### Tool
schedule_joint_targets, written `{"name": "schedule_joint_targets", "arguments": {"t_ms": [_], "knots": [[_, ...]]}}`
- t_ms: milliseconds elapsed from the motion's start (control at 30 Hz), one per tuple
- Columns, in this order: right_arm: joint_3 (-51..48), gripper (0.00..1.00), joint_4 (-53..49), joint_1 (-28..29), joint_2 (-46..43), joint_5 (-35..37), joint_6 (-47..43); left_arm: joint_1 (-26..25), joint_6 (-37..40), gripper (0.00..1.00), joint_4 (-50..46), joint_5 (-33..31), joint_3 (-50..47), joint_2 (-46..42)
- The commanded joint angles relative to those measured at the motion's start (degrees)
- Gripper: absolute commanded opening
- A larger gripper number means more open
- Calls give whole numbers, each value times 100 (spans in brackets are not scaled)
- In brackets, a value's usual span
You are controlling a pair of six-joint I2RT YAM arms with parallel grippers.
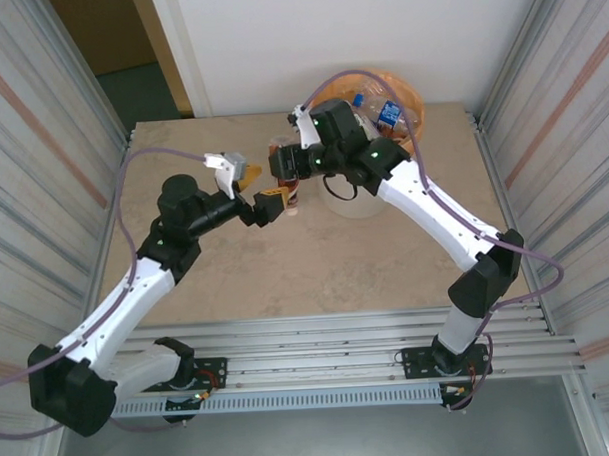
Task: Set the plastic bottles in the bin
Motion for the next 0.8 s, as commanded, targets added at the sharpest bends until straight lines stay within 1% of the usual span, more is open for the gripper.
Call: {"name": "schedule_joint_targets", "arguments": {"t_ms": [0,167,333,667,767], "knots": [[774,36,-519,-64,-331,887,-609,-45,95,99,165,-329,-136,-411],[1420,36,-734,-227,-295,1461,-1071,-46,173,99,18,-1089,-266,-765],[1919,37,-828,-655,-170,1573,-1223,-30,197,99,-290,-1665,-225,-844],[2423,37,-1138,-1326,186,1558,-1359,103,24,99,-721,-2216,-131,-732],[2502,37,-1206,-1413,362,1548,-1426,206,-122,99,-749,-2205,-141,-659]]}}
